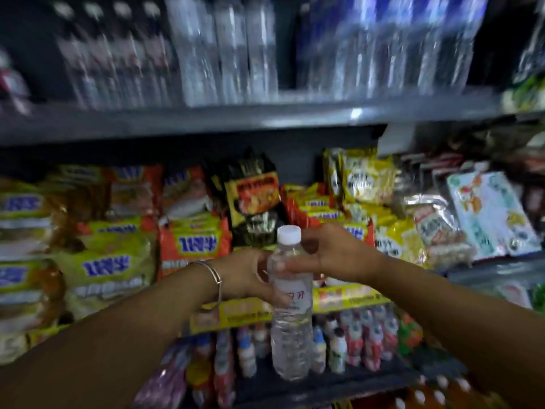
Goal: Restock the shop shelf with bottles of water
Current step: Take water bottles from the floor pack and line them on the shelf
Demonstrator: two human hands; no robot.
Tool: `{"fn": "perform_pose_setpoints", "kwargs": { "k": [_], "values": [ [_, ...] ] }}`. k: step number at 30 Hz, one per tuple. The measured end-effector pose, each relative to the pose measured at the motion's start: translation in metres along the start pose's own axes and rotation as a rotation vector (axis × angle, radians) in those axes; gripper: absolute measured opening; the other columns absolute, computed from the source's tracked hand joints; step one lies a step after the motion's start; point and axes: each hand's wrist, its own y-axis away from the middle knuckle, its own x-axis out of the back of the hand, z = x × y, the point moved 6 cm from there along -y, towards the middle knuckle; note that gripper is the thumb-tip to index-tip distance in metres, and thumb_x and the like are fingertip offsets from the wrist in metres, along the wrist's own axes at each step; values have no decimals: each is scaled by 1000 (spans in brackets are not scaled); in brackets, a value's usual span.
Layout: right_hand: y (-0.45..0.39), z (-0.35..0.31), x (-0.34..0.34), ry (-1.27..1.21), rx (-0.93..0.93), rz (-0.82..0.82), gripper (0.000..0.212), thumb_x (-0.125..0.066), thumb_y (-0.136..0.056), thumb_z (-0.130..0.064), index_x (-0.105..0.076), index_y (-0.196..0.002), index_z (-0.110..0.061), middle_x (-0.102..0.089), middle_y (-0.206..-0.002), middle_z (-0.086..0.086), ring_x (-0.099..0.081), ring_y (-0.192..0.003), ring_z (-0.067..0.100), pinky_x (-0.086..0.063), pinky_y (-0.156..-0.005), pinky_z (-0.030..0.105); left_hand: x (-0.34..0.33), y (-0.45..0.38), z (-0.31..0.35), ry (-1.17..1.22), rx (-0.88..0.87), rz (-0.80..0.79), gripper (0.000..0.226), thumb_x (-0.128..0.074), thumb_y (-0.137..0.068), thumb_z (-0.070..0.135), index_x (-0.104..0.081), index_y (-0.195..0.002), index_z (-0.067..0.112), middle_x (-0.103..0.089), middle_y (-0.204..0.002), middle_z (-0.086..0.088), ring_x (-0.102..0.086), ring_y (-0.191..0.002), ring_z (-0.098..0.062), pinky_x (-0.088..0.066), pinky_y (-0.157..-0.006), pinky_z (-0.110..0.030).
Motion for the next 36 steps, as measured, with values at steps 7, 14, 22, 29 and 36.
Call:
{"fn": "perform_pose_setpoints", "kwargs": {
  "k": [7, 14, 22, 29, 36],
  "values": [
    [-44, -114, 72, -141, 69, -14, 48, -70, -63, -51, -71, -101, -22, -71, -88, 3, -63, -70, 7, -49, -59, 23, 119, 39, 103, -65, -99, 193, 18, -78, -71, 20, -70, -84, 28, -71, -77, 20, -65, -77, 7, -48, -69, -9],
    [-106, -198, 138, -102, 111, 160, 58, -71, -72, -42, -62, -100, 8, -58, -82, 24, -58, -67, 22, -46, -58, 27, 222, 54, 159, 52, -186, 370, 53, -77, -58, 39, -69, -103, 13, -73, -102, -1, -67, -99, -17, -51, -93, -34],
    [-186, -245, 191, -41, 156, 312, 44, -71, -76, -44, -69, -87, -1, -61, -62, 1, -52, -49, 9, -39, -47, 22, 307, 50, 173, 79, -299, 479, 40, -75, -72, 25, -60, -108, 15, -70, -106, -2, -67, -98, -15, -53, -90, -34],
    [-239, -242, 232, -64, 132, 416, 47, -68, -78, -47, -68, -94, -3, -57, -44, -8, -47, -35, 3, -35, -41, 15, 330, 15, 140, 2, -172, 579, 28, -74, -76, 21, -61, -96, 8, -68, -95, -10, -65, -79, -16, -57, -71, -23],
    [-286, -207, 228, -6, 119, 342, 35, -72, -77, -42, -67, -81, -8, -66, -67, 2, -58, -55, 12, -41, -50, 22, 329, -32, 114, -118, -28, 630, 22, -78, -72, 26, -62, -71, 12, -69, -72, -9, -65, -68, -17, -57, -70, -33]
  ]
}}
